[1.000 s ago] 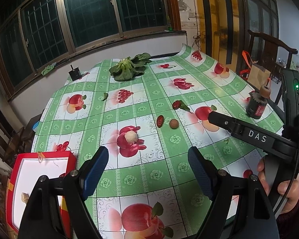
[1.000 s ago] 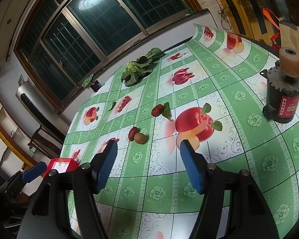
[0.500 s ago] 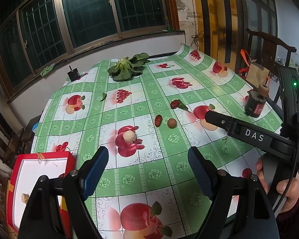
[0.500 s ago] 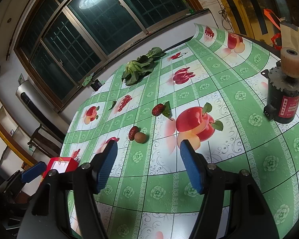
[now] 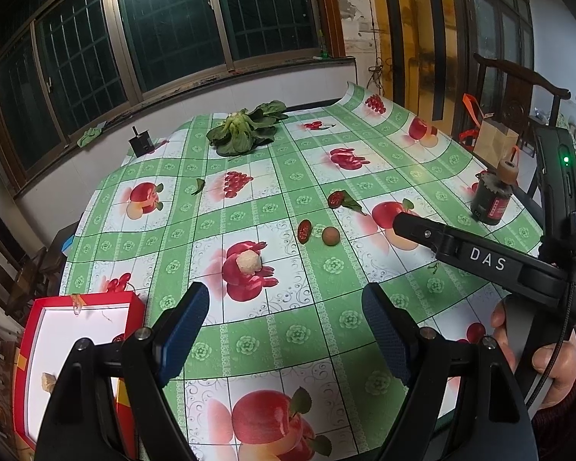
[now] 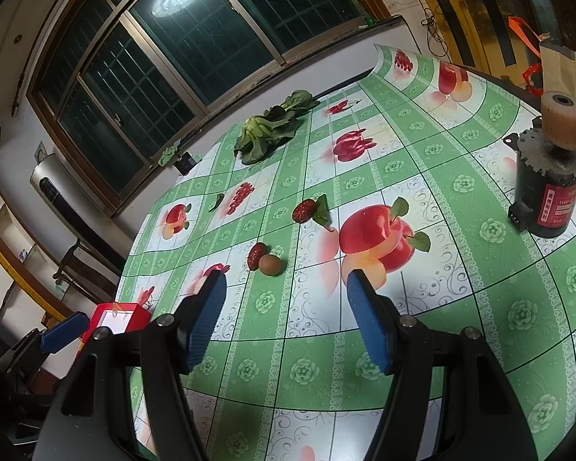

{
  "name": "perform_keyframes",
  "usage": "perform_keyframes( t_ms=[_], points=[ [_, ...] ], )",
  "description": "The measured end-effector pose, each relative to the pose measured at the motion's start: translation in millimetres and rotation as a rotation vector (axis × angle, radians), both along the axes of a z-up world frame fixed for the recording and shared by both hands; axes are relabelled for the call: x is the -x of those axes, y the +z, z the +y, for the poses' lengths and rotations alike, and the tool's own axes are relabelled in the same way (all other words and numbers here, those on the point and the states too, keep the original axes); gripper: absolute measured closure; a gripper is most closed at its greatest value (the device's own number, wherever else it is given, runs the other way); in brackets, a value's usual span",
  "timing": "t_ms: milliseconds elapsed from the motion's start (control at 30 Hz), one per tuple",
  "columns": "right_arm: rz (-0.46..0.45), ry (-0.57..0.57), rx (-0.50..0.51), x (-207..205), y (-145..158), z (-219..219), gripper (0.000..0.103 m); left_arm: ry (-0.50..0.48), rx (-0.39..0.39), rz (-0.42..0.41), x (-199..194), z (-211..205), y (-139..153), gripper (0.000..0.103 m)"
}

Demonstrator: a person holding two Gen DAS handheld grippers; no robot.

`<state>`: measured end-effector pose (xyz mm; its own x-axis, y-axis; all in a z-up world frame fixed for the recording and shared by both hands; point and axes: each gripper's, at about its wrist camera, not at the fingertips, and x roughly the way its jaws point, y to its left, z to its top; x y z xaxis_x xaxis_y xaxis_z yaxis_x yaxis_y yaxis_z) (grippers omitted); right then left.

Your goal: Organize fruits

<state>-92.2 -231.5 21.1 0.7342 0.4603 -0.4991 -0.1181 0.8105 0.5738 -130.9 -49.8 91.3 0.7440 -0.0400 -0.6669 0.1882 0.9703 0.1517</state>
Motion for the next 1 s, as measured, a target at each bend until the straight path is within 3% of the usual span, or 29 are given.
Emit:
perform_keyframes(
  t_ms=[1000],
  points=[
    [0.005,0.004,0.004,-0.3,-0.3,3.1,0.037,-0.002,0.0,0.002,1.6,0.0,-2.0,0.021]
  ],
)
